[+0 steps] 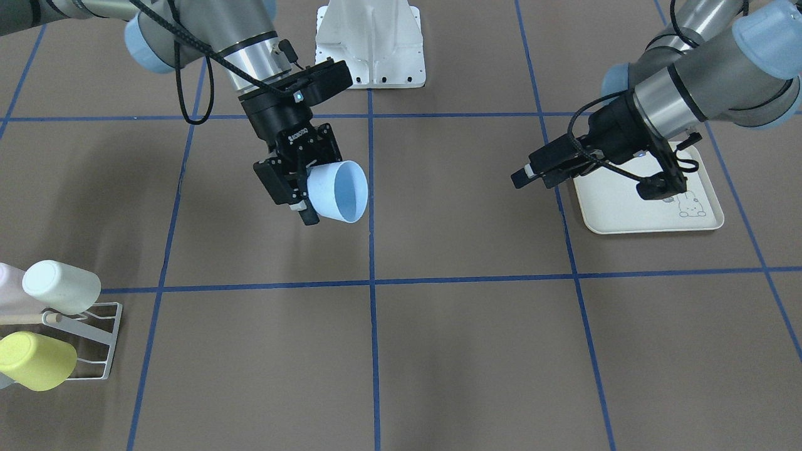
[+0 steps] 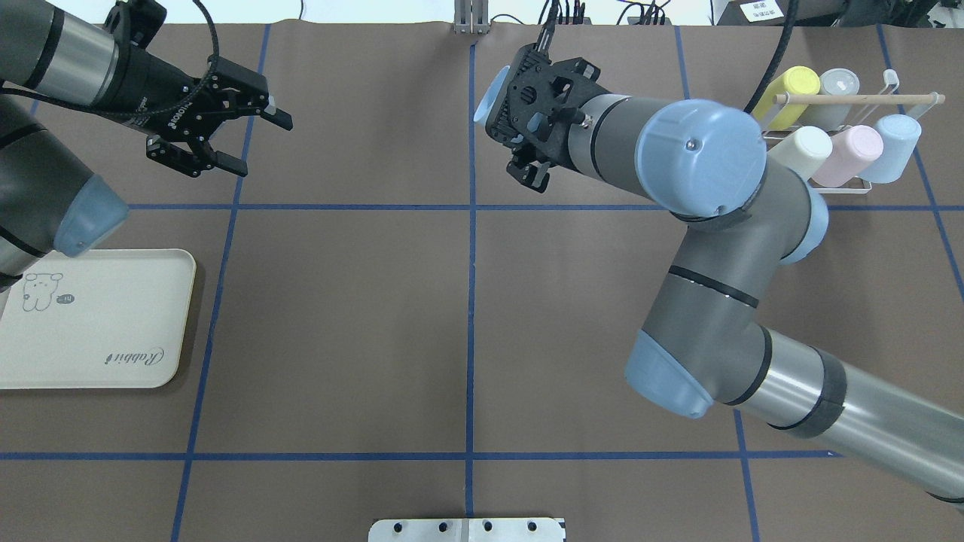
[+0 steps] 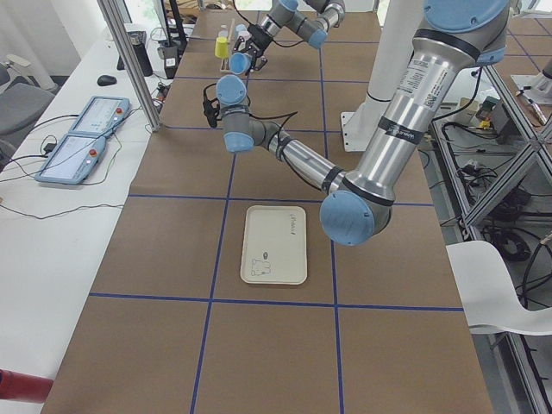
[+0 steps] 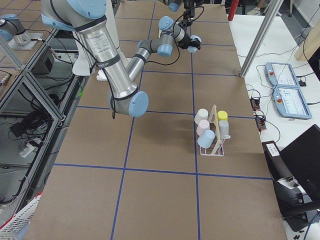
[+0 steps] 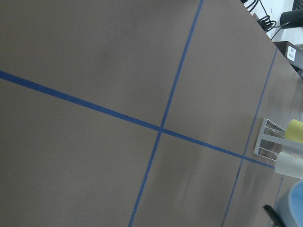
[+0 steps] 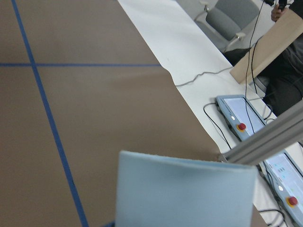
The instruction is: Transfer IKEA cup to right arm and place on rack
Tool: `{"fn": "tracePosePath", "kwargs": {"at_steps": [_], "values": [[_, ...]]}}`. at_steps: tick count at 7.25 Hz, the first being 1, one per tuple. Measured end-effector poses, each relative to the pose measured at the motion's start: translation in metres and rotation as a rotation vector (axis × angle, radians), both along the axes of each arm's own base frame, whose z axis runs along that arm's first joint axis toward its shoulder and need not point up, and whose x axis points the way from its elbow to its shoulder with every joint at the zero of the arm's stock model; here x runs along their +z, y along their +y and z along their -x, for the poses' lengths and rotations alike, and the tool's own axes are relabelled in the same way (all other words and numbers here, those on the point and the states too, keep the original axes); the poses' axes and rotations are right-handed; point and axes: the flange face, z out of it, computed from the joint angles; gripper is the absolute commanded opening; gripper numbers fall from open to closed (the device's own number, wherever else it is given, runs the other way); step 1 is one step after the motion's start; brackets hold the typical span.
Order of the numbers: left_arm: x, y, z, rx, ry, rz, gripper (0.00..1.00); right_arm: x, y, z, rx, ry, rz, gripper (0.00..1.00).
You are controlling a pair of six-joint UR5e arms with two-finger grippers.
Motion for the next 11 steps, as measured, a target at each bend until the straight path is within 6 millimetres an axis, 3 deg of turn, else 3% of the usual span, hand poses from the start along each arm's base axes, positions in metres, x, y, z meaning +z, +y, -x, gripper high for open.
{"fn": "tracePosePath", "kwargs": {"at_steps": [2,5,7,9,11], "values": [[0.024,-0.007,0.005,-0.007,-0.029,-0.015,1.00,0.029,-0.029,-0.055,-0.018,0.305,-0.062,0.33],[0.076,-0.018,0.052,-0.045,-0.109,-0.154,1.00,0.104,-0.068,-0.165,-0.079,0.705,-0.183,0.30],[0.105,-0.019,0.072,-0.060,-0.170,-0.229,1.00,0.146,-0.085,-0.231,-0.174,0.989,-0.260,0.30],[0.116,-0.018,0.075,-0.069,-0.195,-0.237,1.00,0.177,-0.098,-0.263,-0.264,1.257,-0.305,0.31],[0.120,-0.017,0.075,-0.069,-0.199,-0.234,1.00,0.206,-0.113,-0.271,-0.336,1.463,-0.309,0.33]]}}
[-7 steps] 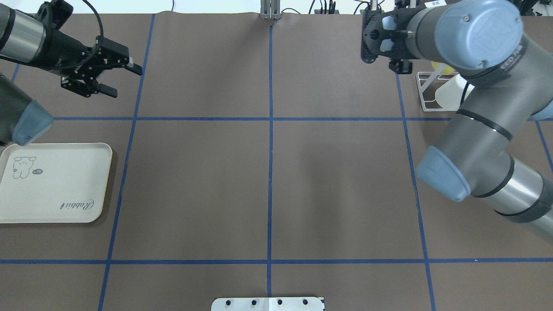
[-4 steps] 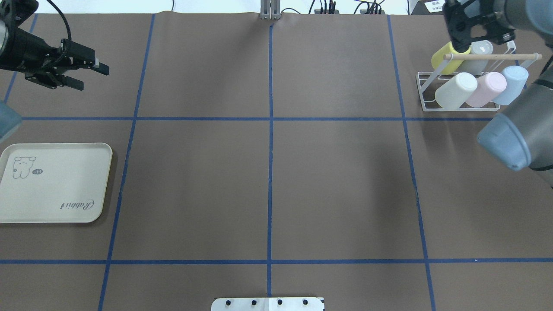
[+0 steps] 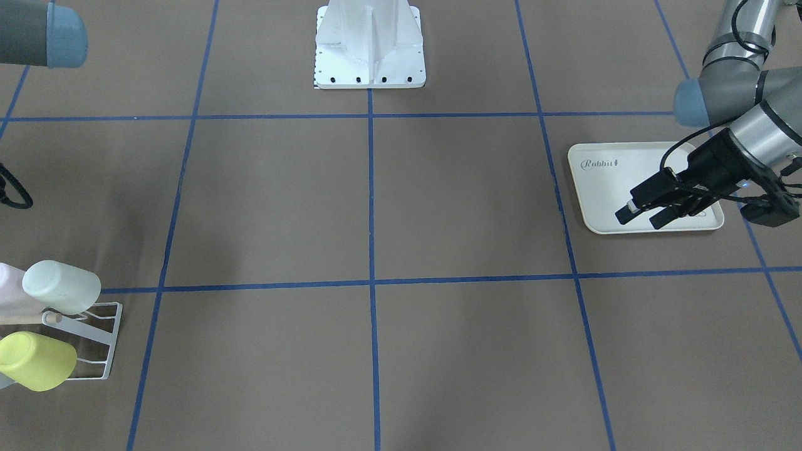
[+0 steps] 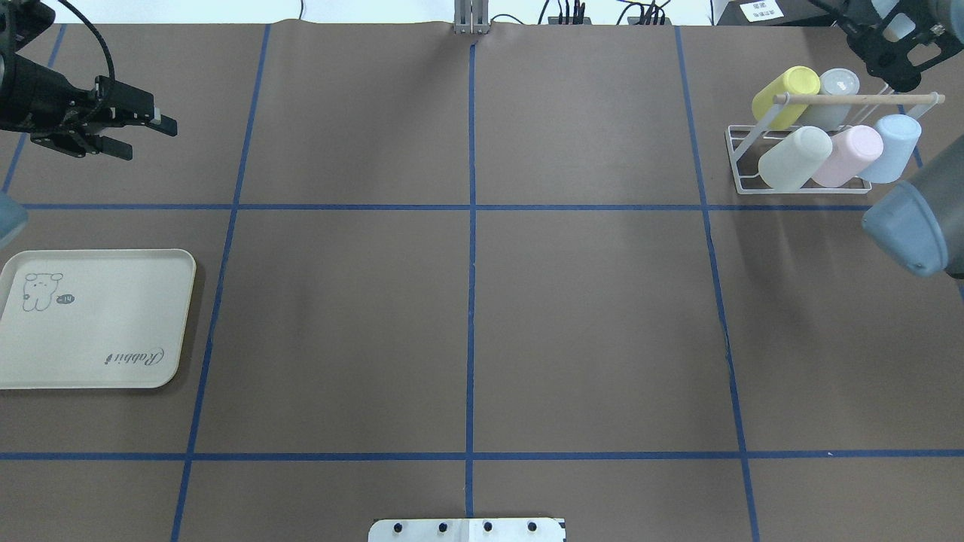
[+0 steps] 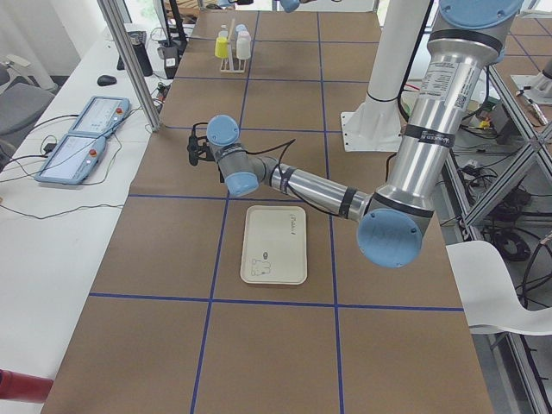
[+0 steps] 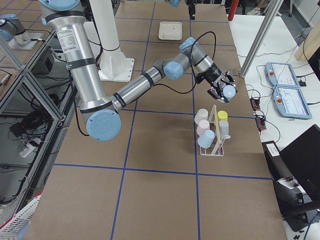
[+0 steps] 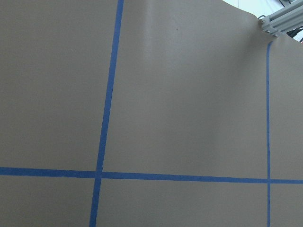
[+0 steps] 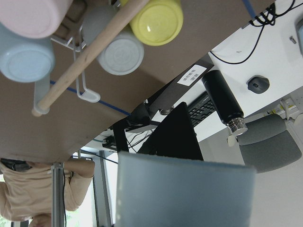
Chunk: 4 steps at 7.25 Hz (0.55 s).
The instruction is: Transfer IKEA cup to right arm and place on rack
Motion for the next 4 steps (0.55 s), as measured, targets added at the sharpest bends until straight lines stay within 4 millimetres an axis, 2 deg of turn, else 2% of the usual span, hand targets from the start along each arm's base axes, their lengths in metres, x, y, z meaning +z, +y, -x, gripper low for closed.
{"fn": "tracePosePath", "kwargs": {"at_steps": [1,2,4], "values": [[0.001,0.001,-0.001,0.001,-0.001,0.001,1.00,0.017,-0.007,0.000,-0.010,0.048,0.003,0.35],[0.003,0.002,-0.001,0.002,-0.002,0.004,1.00,0.038,-0.013,0.002,-0.013,0.069,0.006,0.41],[0.007,0.004,-0.001,0.004,-0.005,0.010,1.00,0.086,-0.028,0.002,-0.010,0.076,-0.005,0.43]]}}
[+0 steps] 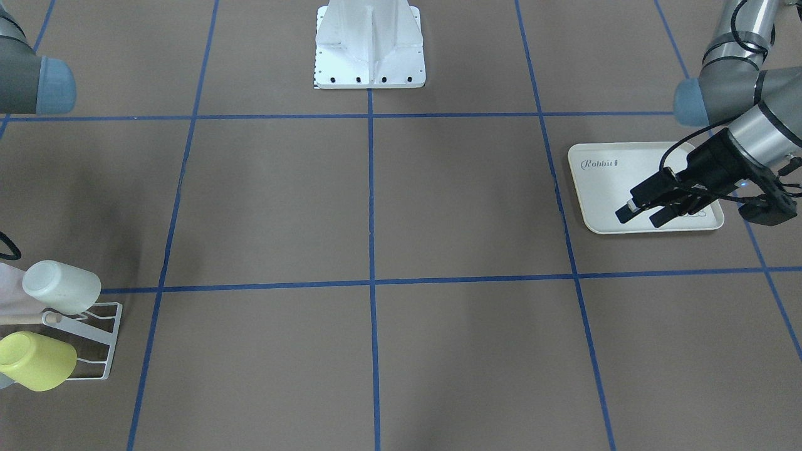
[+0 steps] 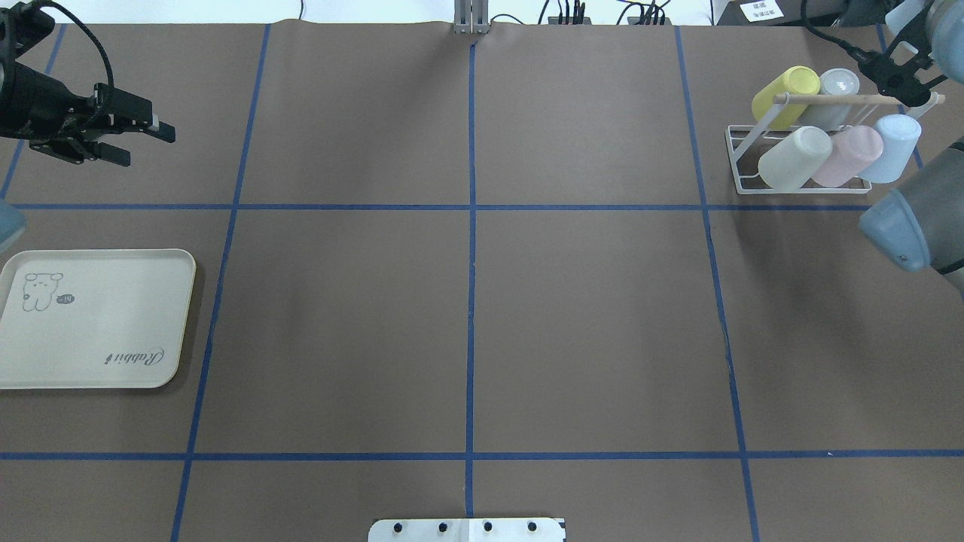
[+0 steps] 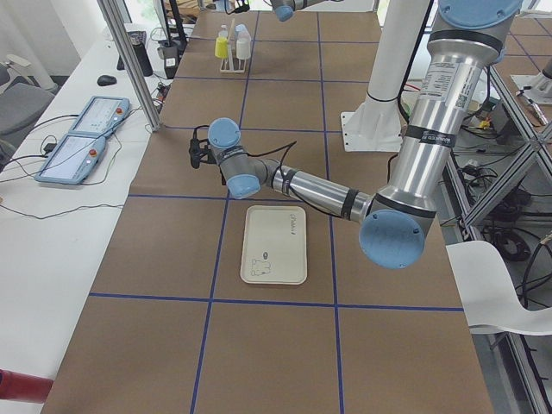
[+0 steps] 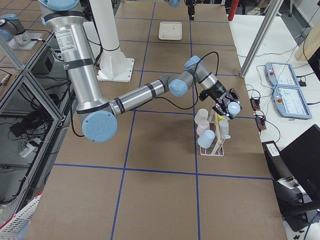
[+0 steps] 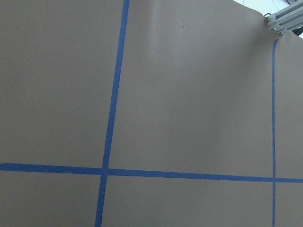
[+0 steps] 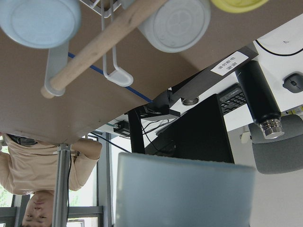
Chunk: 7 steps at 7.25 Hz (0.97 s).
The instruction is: Transfer IKEA cup to right arm and place on rack
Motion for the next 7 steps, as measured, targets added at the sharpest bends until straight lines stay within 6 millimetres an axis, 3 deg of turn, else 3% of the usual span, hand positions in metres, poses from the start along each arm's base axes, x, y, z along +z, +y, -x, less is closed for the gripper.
{"fn": "tracePosePath", "kwargs": {"at_steps": [2,3,7], "values": [[0.000,0.001,0.000,0.001,0.001,-0.001,1.00,0.048,-0.015,-0.001,-0.005,0.001,-0.036,0.47],[-0.001,0.001,0.000,0.001,0.001,-0.003,1.00,0.062,-0.020,-0.002,-0.006,0.003,-0.044,0.49],[-0.003,0.002,0.000,0.001,0.003,-0.006,1.00,0.081,-0.032,0.004,-0.008,0.014,-0.030,0.62]]}}
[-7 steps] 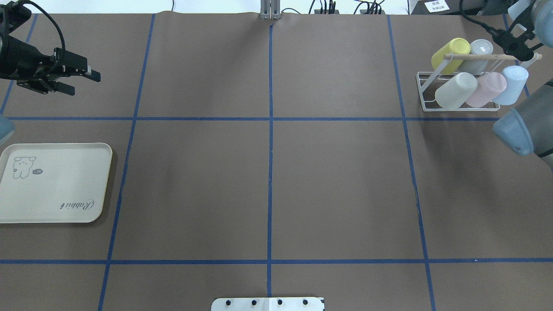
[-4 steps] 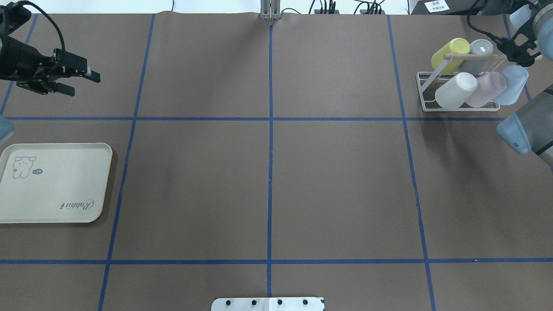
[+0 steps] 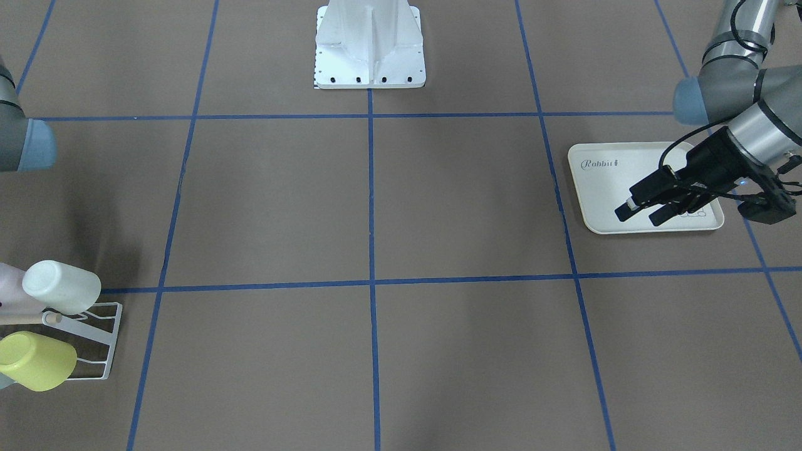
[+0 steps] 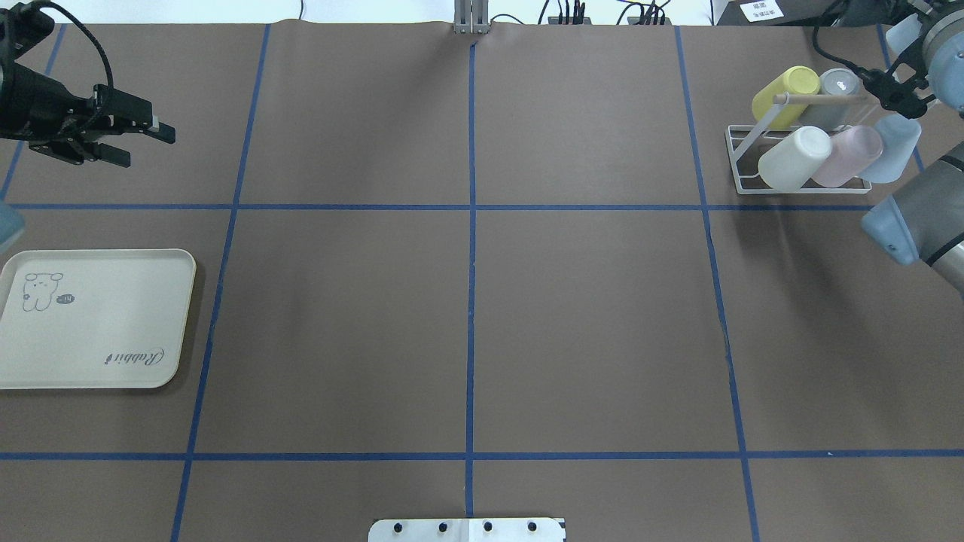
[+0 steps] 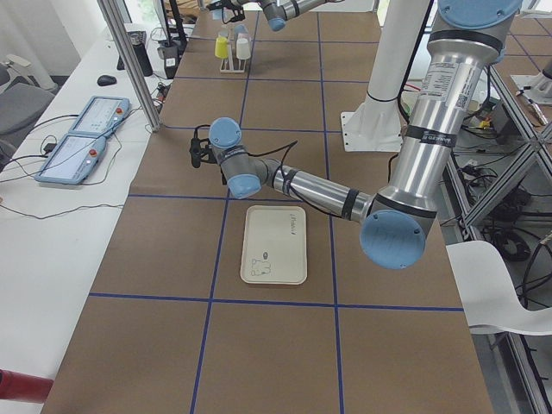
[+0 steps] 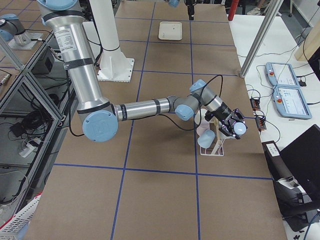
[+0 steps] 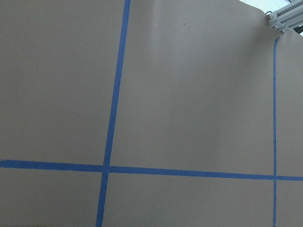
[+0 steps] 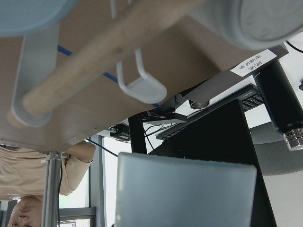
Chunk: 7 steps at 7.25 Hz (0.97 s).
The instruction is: Transfer IKEA cup to right arm and place on rack
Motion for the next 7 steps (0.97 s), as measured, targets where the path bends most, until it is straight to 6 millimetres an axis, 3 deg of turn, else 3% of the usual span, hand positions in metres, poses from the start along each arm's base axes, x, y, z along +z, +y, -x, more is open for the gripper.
{"fn": "tracePosePath", "kwargs": {"at_steps": [7], "values": [[-0.001,0.001,0.000,0.001,0.002,-0.001,1.00,0.021,0.003,0.019,-0.005,0.034,0.024,0.69]]}}
